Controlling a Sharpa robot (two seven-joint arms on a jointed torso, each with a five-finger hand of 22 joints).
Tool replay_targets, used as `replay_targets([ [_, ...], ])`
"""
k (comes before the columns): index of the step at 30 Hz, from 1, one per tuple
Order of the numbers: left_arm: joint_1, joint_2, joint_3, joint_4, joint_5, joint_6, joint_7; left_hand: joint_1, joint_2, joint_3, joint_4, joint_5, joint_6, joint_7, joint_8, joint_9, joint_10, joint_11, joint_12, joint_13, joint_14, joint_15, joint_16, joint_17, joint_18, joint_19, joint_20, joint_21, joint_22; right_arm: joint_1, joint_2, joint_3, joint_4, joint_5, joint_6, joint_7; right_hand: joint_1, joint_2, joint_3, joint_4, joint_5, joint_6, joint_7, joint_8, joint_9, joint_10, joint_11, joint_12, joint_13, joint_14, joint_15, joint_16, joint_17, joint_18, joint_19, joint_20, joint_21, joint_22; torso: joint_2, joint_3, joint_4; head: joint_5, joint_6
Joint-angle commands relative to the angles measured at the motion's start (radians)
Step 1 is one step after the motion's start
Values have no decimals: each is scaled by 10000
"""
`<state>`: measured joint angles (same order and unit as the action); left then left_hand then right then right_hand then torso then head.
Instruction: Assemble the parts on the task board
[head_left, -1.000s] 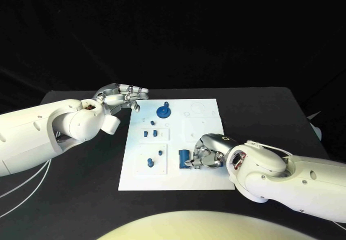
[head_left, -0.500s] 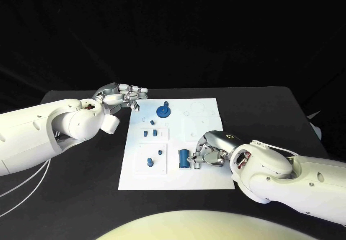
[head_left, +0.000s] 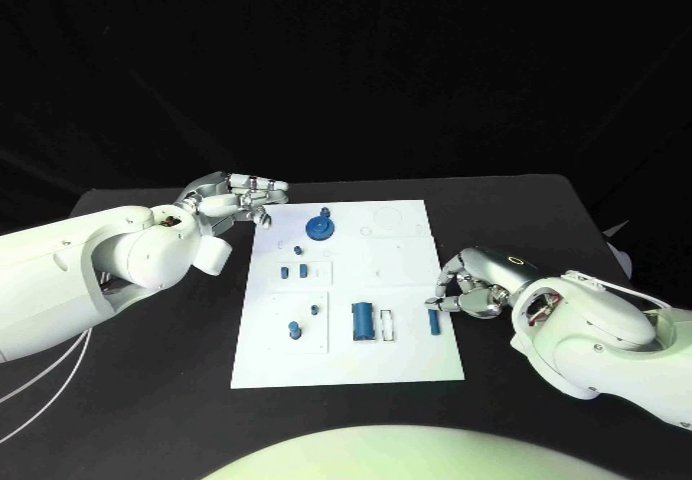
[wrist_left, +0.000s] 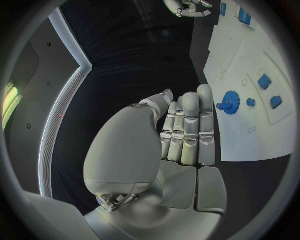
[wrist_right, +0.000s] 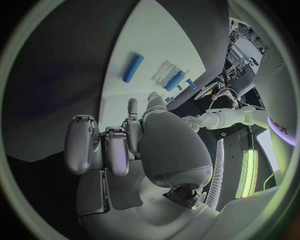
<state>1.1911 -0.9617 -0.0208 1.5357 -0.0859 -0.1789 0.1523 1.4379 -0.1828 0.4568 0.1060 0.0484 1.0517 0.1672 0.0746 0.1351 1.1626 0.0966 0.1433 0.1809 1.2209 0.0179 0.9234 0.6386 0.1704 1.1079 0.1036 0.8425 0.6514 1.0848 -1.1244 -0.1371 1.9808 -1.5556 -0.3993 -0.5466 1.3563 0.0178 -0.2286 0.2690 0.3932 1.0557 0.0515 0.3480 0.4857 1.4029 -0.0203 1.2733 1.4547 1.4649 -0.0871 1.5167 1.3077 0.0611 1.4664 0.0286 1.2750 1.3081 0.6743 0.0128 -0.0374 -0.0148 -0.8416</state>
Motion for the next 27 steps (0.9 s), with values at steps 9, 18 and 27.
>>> replay_targets([
  [9, 3, 40, 2, 12, 12, 205, 33, -31, 100, -57, 10, 0, -72, 33, -25, -15, -65, 15, 75, 19, -66, 4, -57, -11, 139, -36, 19, -74, -18, -360, -316, -60, -56, -781, 98, -60, 76, 33, -32, 54, 25, 99, 1, -102, -77, -1, 5, -24, -1518, 823, 78, 2, 1562, -71, 76, 42, 75, 1905, 0, 10, 17, -129, 68],
  [18, 3, 11, -3, 19, 12, 197, 36, -34, 101, -58, 12, 0, -72, 33, -25, -15, -66, 16, 75, 19, -66, 4, -57, -13, 138, -36, 19, -75, -19, -707, 22, -78, -279, -807, -22, -109, -76, 107, -108, 207, 96, 192, -4, -155, -139, 27, 2, -24, -1511, 824, 76, -3, 1558, -69, 77, 47, 65, 1905, 10, 12, 14, -94, 47],
  [27, 3, -34, -5, 37, 12, 193, 33, -34, 101, -58, 12, 0, -72, 33, -25, -15, -66, 16, 75, 19, -66, 4, -57, -13, 138, -36, 19, -75, -19, -789, 306, -79, -518, -855, -64, -154, -60, 134, -102, 199, 117, 204, -14, -166, -150, 33, -3, -21, -1506, 823, 74, -7, 1550, -61, 65, 47, 28, 1896, 14, 9, 13, -74, 18],
])
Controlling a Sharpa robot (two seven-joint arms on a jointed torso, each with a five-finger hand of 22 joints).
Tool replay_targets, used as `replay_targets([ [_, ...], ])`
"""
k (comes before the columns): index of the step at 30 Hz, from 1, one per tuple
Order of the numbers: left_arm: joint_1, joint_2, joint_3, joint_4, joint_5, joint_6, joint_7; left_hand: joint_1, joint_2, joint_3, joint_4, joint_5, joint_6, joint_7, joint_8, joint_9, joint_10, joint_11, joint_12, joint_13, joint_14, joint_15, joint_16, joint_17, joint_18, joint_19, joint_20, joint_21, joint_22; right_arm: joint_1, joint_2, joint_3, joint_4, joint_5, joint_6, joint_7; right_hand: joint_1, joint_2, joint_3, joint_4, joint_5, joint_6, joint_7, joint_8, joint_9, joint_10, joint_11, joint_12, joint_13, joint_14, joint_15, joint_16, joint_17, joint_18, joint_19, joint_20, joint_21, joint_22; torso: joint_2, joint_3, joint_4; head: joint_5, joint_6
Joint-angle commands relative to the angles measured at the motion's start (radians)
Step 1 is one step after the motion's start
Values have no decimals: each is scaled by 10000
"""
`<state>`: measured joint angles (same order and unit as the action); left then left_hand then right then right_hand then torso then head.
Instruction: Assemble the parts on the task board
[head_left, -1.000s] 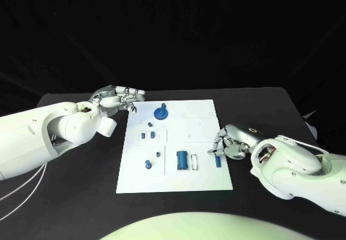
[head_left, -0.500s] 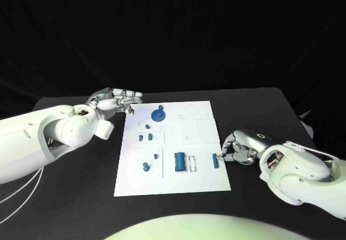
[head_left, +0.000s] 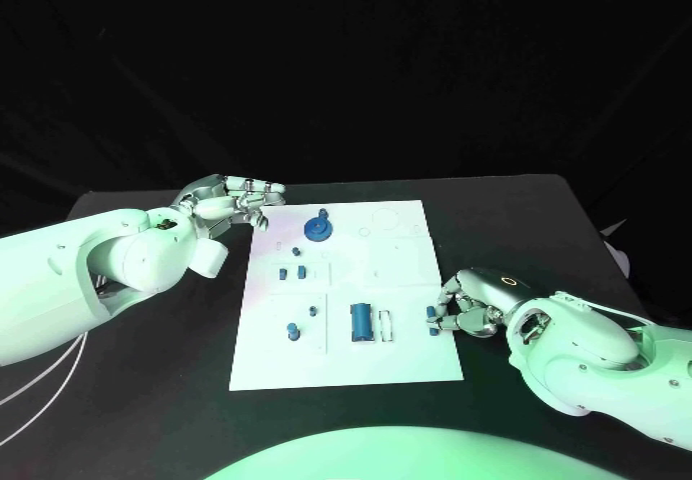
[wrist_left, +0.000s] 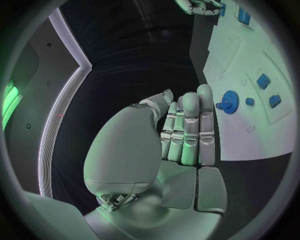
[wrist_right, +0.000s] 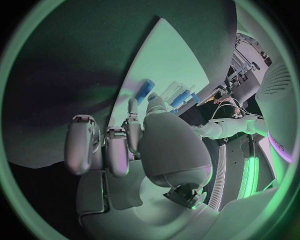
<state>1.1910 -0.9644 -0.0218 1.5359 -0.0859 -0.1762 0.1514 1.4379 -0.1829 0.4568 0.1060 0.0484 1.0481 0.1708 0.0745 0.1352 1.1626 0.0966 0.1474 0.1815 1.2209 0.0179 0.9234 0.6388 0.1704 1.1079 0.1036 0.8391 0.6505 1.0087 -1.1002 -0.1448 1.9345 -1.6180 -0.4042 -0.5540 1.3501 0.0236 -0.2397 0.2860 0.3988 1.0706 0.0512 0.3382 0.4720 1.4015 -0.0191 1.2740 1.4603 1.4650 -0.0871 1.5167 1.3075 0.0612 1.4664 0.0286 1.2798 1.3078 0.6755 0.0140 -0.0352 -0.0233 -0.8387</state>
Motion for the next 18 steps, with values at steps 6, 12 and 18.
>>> replay_targets([
  [6, 4, -37, 5, 57, 12, 168, 35, -48, 116, -63, 27, 0, -35, -3, -23, -18, -70, 15, 40, 16, -65, 6, -50, -11, 138, -34, 21, -47, -14, -129, 250, -1, -177, -300, 127, -88, 40, 66, 5, 8, 69, 78, -23, -72, -21, 69, -23, 6, -1530, 823, 70, -8, 1553, -62, 65, 45, -22, 1899, -2, 3, -10, 43, -57],
  [12, 4, -58, 5, 72, 12, 166, 27, -48, 116, -63, 27, 0, -35, -3, -23, -18, -70, 15, 40, 16, -65, 6, -50, -11, 138, -34, 21, -47, -14, -168, 399, 0, -305, -695, 585, -131, 197, 7, -19, -40, -18, 127, -37, -102, -54, 69, -39, -14, -1536, 820, 53, -19, 1536, -54, 54, 35, -64, 1890, -8, -6, -15, 40, -85],
  [18, 5, -74, 4, 83, 12, 165, 14, -48, 116, -63, 27, 0, -35, -3, -23, -18, -70, 15, 40, 16, -65, 6, -50, -11, 138, -34, 21, -47, -14, -182, 528, -3, -435, -1476, 1227, -177, 217, -128, -167, -24, -500, 172, -13, -152, -102, 63, -16, -42, -1542, 813, 67, -43, 1501, -46, 34, 40, -129, 1877, -19, -6, -11, 51, -107],
])
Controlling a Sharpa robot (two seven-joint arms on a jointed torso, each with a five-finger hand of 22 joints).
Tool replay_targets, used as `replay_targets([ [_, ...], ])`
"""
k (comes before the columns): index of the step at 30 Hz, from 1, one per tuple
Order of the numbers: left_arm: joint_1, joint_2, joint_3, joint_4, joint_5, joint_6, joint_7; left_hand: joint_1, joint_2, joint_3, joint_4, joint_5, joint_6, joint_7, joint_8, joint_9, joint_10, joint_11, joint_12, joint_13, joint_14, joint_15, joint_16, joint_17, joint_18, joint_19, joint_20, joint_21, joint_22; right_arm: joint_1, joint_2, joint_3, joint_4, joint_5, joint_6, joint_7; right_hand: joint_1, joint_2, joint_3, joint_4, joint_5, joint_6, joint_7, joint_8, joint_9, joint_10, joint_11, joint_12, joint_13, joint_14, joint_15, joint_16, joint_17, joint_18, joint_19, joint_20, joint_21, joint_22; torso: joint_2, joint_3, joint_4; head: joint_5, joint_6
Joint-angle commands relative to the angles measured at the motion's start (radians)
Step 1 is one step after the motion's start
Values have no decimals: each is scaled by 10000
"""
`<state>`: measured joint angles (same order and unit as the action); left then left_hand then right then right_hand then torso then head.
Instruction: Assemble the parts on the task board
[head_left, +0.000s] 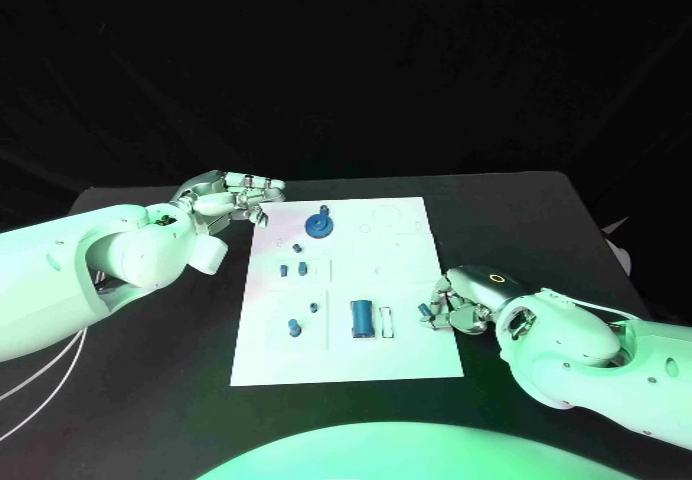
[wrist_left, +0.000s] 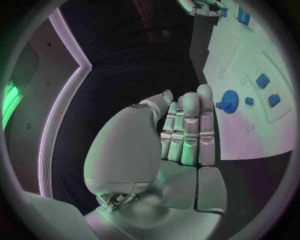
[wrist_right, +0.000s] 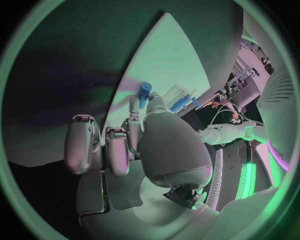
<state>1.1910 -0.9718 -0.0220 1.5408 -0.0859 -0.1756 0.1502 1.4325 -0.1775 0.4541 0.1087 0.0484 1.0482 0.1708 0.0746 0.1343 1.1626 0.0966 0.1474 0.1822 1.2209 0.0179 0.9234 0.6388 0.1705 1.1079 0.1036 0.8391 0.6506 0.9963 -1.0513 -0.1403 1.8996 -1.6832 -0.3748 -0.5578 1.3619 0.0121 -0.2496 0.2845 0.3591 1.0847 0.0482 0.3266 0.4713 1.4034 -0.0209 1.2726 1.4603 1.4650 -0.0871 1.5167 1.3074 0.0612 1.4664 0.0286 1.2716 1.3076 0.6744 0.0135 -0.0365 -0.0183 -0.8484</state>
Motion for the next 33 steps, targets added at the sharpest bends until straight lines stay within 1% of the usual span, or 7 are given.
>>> replay_targets([
  [1, 5, -3, 5, 35, 12, 159, 23, 3, 69, -36, 5, 0, -35, -4, -22, -10, -72, 15, 42, 11, -68, 6, -53, -19, 138, -34, 22, -50, -17, -60, 55, -49, -98, -921, 1025, -144, 141, -31, -81, -22, -191, 43, 16, -41, -101, 48, 2, -23, -1533, 813, 66, -44, 1502, -45, 31, 41, -57, 1877, -9, -2, 4, 6, -14],
  [11, 5, -16, 5, 46, 12, 150, 21, 0, 77, -36, 10, 0, -35, -5, -22, -11, -74, 14, 45, 12, -71, 6, -57, -27, 138, -33, 23, -53, -19, -68, 184, -52, -130, -1564, 1629, -186, 936, -72, 204, -349, -711, 78, -5, -110, -159, 7, -25, -99, -1562, 804, 46, -74, 1463, -33, 10, 23, -138, 1862, -7, -3, -1, -7, -34],
  [15, 5, -20, 5, 52, 12, 147, 22, 0, 88, -35, 14, 1, -35, -10, -21, -13, -78, 12, 47, 14, -71, 6, -54, -27, 138, -32, 23, -57, -21, -69, 218, -52, -137, -1663, 1757, -198, 1098, -103, 306, -399, -449, 85, -3, -145, -189, -11, -24, -125, -1569, 798, 46, -90, 1439, -30, 4, 21, -160, 1858, -3, 1, 0, -2, -47],
  [18, 5, -23, 5, 55, 12, 143, 24, 0, 88, -35, 14, 1, -35, -10, -21, -13, -78, 12, 47, 14, -71, 6, -54, -27, 138, -32, 23, -57, -21, -69, 236, -52, -131, -1707, 1822, -211, 1291, -103, 442, -434, 138, 92, -6, -195, -232, -42, -36, -176, -1593, 800, 37, -90, 1447, -27, 3, 10, -176, 1857, -4, 1, -2, 0, -62],
  [20, 5, -25, 5, 56, 12, 139, 25, 0, 88, -35, 14, 1, -35, -10, -21, -13, -78, 12, 47, 14, -71, 6, -54, -27, 138, -32, 23, -57, -21, -69, 246, -52, -122, -1720, 1807, -232, 1520, -24, 638, -476, 520, 110, -42, -229, -264, -39, -63, -175, -1579, 806, 13, -80, 1470, -37, 24, -1, -124, 1871, -6, -1, -5, 9, -60],
  [23, 5, -25, 5, 57, 12, 138, 25, 0, 88, -35, 14, 1, -35, -10, -21, -13, -78, 12, 47, 14, -71, 6, -54, -27, 138, -32, 23, -57, -21, -68, 248, -51, -99, -1673, 1689, -256, 1866, 108, 1058, -515, 688, 108, -77, -275, -301, -20, -108, -166, -1553, 818, -24, -54, 1520, -52, 60, -38, -35, 1895, -4, 2, 1, 2, -61],
  [33, 5, -23, 5, 60, 12, 147, 20, 29, 136, -12, 11, 2, -31, -25, -16, -15, -88, 2, 56, 19, -81, 0, -60, -47, 141, -28, 22, -69, -28, 20, 162, -34, 269, -912, 967, -265, 1724, -324, 1890, -38, 1247, 180, -102, -274, -299, 97, -119, -101, -1471, 849, -39, 16, 1652, -101, 158, -61, 215, 1958, -9, -3, 0, 4, -74],
])
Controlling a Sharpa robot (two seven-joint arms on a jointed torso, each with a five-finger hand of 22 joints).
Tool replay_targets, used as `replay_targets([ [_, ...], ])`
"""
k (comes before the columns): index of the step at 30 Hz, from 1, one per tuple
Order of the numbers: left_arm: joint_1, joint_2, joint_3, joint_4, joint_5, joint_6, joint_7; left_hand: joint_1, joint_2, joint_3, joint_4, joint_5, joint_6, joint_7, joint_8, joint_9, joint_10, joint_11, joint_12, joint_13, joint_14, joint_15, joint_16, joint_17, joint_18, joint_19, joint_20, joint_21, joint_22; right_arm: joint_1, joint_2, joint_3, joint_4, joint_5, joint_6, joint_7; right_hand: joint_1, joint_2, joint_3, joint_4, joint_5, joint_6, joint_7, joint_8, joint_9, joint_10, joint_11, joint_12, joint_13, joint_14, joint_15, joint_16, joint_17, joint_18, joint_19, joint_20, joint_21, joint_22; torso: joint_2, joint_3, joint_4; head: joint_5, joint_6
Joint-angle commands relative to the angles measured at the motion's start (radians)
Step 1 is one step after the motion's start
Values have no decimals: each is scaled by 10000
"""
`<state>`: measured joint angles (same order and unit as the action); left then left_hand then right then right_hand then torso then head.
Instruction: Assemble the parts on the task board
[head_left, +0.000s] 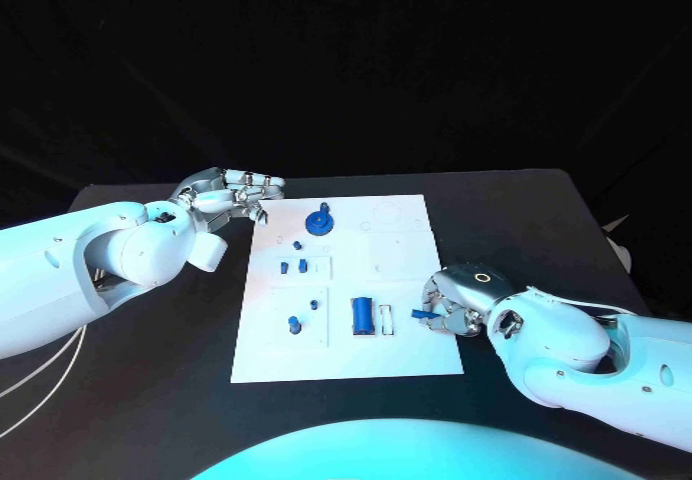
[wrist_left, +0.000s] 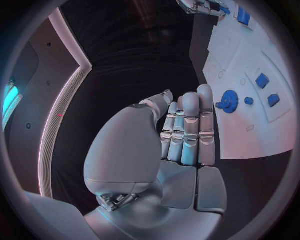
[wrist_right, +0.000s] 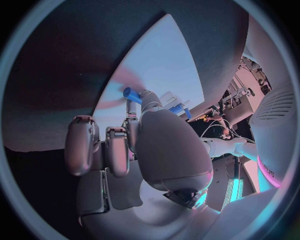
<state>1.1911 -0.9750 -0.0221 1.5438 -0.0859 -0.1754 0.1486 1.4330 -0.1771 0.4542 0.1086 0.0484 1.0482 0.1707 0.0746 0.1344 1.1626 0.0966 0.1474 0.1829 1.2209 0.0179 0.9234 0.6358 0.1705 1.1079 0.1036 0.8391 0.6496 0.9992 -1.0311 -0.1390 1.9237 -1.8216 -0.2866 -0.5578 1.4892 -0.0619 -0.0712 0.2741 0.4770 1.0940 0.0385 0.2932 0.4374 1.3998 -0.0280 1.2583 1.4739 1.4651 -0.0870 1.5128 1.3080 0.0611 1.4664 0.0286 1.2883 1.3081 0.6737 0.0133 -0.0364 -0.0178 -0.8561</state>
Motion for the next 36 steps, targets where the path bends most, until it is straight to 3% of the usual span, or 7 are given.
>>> replay_targets([
  [1, 4, 8, 6, 30, 12, 147, 35, 44, 157, 4, 6, 2, -29, -29, -14, -17, -92, -3, 60, 14, -82, -3, -57, -16, 142, -27, 20, -72, -20, 9, -46, -46, 61, 521, 52, -260, 437, 398, 133, 81, 79, 88, -5, 61, 40, 137, -49, 45, -1604, 849, -38, 58, 1650, -102, 162, -62, 60, 1955, -2, -3, -3, -6, 5],
  [6, 4, 8, 6, 37, 12, 197, 45, 101, 202, 41, -20, 2, -27, -36, -11, -20, -99, -11, 68, 19, -89, -12, -57, -26, 145, -22, 14, -79, -24, 167, -44, -30, 350, 1080, -399, -212, 335, 307, 284, 145, 111, 95, 0, 60, 43, 140, -46, 32, -1608, 845, -36, 50, 1635, -102, 164, -63, 63, 1956, -2, -8, 6, -10, 9],
  [13, 4, -12, 6, 61, 12, 380, 89, 116, 255, 70, -17, 2, -39, -35, -16, -27, -127, -5, 68, 20, -123, -10, -90, -79, 142, -24, 12, -90, -30, 219, 40, -11, 451, 2171, -1303, -143, 113, 122, 736, 154, 409, 98, 3, 64, 58, 164, -45, 38, -1585, 847, -36, 53, 1646, -106, 173, -62, 83, 1960, 4, -12, 11, -19, -4],
  [23, 4, -5, 6, 93, 12, 664, 209, 138, 254, 78, -35, 1, -49, -39, -20, -32, -142, -7, 69, 21, -137, -10, -93, -87, 142, -27, 11, -97, -33, 153, 527, -11, 214, 3420, -1279, -108, -243, -15, 1125, 166, 455, 121, 3, 87, 83, 226, -44, 117, -1507, 862, -36, 90, 1714, -115, 194, -61, 138, 1973, 8, 3, 1, -11, -7],
  [32, 5, -13, 6, 110, 12, 681, 207, 158, 250, 83, -52, 1, -56, -37, -22, -35, -151, -7, 72, 23, -144, -11, -89, -85, 141, -29, 9, -102, -35, 23, 951, -11, -20, 4013, -1508, -162, -1460, -140, 1639, 176, 606, 219, -18, 134, 118, 389, -61, 368, -1284, 898, -45, 181, 1876, -145, 262, -65, 316, 2014, -1, -14, -11, -78, -1],
  [36, 5, -13, 6, 114, 12, 688, 200, 158, 250, 83, -52, 1, -56, -37, -22, -35, -151, -7, 72, 23, -144, -11, -89, -85, 141, -29, 9, -102, -35, 9, 1061, -10, -138, 4093, -1504, -181, -1858, -221, 1689, 158, 1235, 262, -24, 162, 140, 429, -64, 427, -1226, 904, -47, 197, 1904, -151, 275, -72, 355, 2022, 6, 0, 11, -112, 34],
])
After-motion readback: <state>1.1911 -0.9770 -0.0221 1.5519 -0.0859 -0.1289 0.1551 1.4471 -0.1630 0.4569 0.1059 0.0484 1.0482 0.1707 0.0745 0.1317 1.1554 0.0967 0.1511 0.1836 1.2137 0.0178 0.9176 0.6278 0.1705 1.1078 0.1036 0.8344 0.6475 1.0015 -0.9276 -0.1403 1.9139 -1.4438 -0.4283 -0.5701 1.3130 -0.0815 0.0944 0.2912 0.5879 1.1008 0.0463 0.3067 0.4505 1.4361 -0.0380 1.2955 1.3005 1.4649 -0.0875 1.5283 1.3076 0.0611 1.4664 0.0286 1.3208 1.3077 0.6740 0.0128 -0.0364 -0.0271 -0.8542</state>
